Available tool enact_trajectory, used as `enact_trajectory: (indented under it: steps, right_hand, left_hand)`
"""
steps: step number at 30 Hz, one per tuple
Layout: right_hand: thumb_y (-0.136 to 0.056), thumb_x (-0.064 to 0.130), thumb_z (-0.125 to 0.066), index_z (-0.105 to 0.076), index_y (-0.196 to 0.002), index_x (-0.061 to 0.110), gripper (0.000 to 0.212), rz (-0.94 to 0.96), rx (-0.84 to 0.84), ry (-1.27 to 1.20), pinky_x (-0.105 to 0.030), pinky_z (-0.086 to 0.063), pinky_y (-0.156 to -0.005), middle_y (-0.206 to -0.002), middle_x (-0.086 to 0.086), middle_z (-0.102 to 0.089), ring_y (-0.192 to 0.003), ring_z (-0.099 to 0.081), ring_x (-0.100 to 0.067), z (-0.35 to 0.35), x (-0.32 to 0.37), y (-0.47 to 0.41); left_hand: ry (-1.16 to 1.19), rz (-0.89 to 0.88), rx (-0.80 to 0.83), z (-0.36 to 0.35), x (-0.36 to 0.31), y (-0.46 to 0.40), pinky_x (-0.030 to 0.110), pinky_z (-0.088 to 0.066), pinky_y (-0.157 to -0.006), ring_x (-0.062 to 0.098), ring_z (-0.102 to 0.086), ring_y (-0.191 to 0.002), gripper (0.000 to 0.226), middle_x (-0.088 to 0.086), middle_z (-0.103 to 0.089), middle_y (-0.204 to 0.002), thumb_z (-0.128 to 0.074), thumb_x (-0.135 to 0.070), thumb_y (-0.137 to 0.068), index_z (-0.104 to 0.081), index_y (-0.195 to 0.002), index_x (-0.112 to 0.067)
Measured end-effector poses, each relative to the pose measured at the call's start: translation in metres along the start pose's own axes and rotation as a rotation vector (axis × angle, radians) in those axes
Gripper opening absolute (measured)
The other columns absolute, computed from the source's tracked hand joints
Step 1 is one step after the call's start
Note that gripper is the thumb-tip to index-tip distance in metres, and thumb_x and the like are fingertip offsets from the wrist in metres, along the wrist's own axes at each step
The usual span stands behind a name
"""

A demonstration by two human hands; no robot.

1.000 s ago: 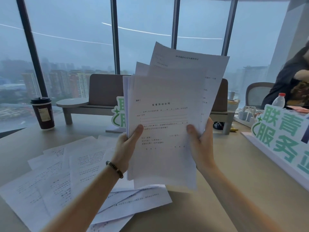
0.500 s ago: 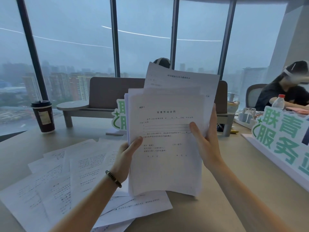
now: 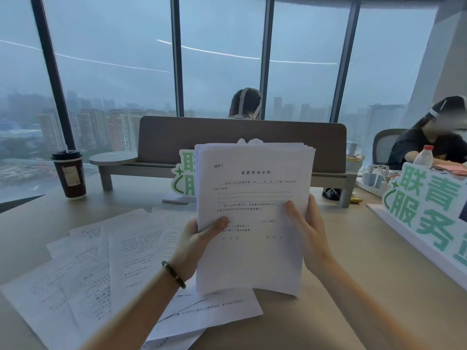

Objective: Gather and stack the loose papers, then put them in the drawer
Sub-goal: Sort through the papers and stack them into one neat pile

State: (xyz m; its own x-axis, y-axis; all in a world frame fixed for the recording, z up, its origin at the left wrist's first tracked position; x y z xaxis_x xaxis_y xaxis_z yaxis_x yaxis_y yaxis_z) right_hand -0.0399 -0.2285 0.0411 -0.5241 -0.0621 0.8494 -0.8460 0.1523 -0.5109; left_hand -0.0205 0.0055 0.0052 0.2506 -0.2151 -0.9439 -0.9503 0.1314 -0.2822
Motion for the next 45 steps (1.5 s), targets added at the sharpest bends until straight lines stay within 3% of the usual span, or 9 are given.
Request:
enact_trajectory:
  steps: [7,13,18,23,26,32,36,40,45]
  right_hand:
    - [-0.100,0.017,-0.055,-0.039,-0.102,0.018,0.017,-0.023,-0.083,0.241,-0.027,-0.051,-0.069,-0.097,0.018,-0.063,-0.085,-0.065,0.005,0.004,-0.024,0.018]
    - [-0.095,0.023,-0.065,-0.048,-0.105,0.034,0.023,-0.067,-0.088,0.340,-0.044,-0.061,-0.072,-0.103,0.005,-0.071,-0.084,-0.073,-0.014,-0.009,-0.020,0.000]
    - [-0.101,0.026,-0.055,-0.054,-0.116,0.022,0.016,-0.370,0.043,0.183,-0.031,-0.058,-0.067,-0.108,0.001,-0.070,-0.090,-0.071,-0.016,-0.044,-0.043,-0.005]
    - [-0.103,0.048,-0.039,-0.065,-0.113,0.023,0.037,-0.480,0.096,0.393,-0.042,-0.048,-0.098,-0.118,-0.001,-0.067,-0.112,-0.061,-0.024,-0.047,-0.074,-0.006]
    - [-0.104,0.047,-0.038,-0.057,-0.130,0.019,0.043,-0.542,0.120,0.644,-0.042,-0.040,-0.106,-0.135,-0.001,-0.056,-0.127,-0.051,-0.026,-0.034,-0.092,-0.004]
    - [-0.099,0.036,-0.052,-0.050,-0.136,0.019,0.041,-0.674,0.222,0.809,-0.034,-0.041,-0.095,-0.137,-0.002,-0.055,-0.119,-0.052,-0.023,-0.039,-0.115,0.002]
    - [-0.095,0.018,-0.063,-0.057,-0.114,0.011,0.021,-0.717,0.195,0.562,-0.043,-0.057,-0.092,-0.108,-0.003,-0.068,-0.090,-0.065,-0.018,-0.049,-0.126,0.007]
    - [-0.088,0.016,-0.075,-0.049,-0.123,0.005,0.045,-0.738,0.173,0.524,-0.038,-0.047,-0.095,-0.107,0.002,-0.051,-0.107,-0.055,-0.023,-0.047,-0.134,0.008]
    - [-0.074,0.019,-0.085,-0.060,-0.110,0.005,0.046,-0.766,0.233,0.525,-0.039,-0.058,-0.080,-0.095,-0.007,-0.071,-0.087,-0.068,-0.023,-0.049,-0.161,0.009]
  left_hand:
    - [-0.062,0.015,-0.032,0.002,0.003,0.002,0.043,-0.060,-0.077,0.028,-0.073,-0.091,0.023,0.008,-0.076,-0.101,-0.075,-0.019,-0.082,-0.072,-0.105,-0.012]
    - [-0.349,-0.033,-0.108,0.021,-0.011,-0.010,0.036,-0.062,-0.067,0.019,-0.074,-0.081,0.010,0.001,-0.077,-0.090,-0.064,-0.030,-0.091,-0.070,-0.094,-0.024]
    - [-0.241,0.085,-0.136,0.059,-0.011,-0.018,0.046,-0.062,-0.070,0.032,-0.074,-0.083,0.022,0.012,-0.076,-0.096,-0.062,-0.025,-0.092,-0.070,-0.104,-0.008]
    - [-0.138,0.376,-0.145,0.112,0.028,-0.016,0.049,-0.059,-0.079,0.041,-0.070,-0.096,0.031,0.018,-0.074,-0.106,-0.062,-0.029,-0.092,-0.067,-0.111,-0.005]
    - [-0.177,0.446,-0.231,0.150,0.044,-0.010,0.049,-0.058,-0.082,0.042,-0.068,-0.099,0.028,0.021,-0.073,-0.104,-0.063,-0.028,-0.092,-0.067,-0.104,-0.004]
    - [-0.494,0.445,-0.298,0.178,0.069,-0.007,0.029,-0.054,-0.060,0.028,-0.069,-0.074,0.033,0.014,-0.073,-0.086,-0.059,-0.030,-0.096,-0.068,-0.101,0.000]
    - [-0.517,0.420,-0.307,0.175,0.073,-0.013,0.031,-0.056,-0.064,0.029,-0.070,-0.075,0.033,0.017,-0.073,-0.089,-0.060,-0.029,-0.096,-0.069,-0.100,0.003]
    - [-0.542,0.412,-0.304,0.176,0.073,-0.014,0.043,-0.059,-0.079,0.034,-0.072,-0.083,0.032,0.019,-0.074,-0.093,-0.061,-0.030,-0.095,-0.070,-0.098,0.001]
    - [-0.523,0.421,-0.300,0.175,0.073,-0.012,0.044,-0.059,-0.079,0.035,-0.072,-0.084,0.034,0.019,-0.074,-0.093,-0.061,-0.031,-0.095,-0.069,-0.101,0.001]
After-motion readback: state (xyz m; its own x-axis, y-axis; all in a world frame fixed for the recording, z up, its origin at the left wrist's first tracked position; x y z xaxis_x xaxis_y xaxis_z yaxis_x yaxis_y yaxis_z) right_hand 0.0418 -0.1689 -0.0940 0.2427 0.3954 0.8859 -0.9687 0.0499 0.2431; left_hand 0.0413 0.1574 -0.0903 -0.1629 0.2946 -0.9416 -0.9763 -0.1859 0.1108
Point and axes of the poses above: each hand's wrist, its own y-axis away from the middle knuckle, its own z-axis out of the back of the hand, x = y × z, the point moved 10 cm from there along -y, towards the middle knuckle
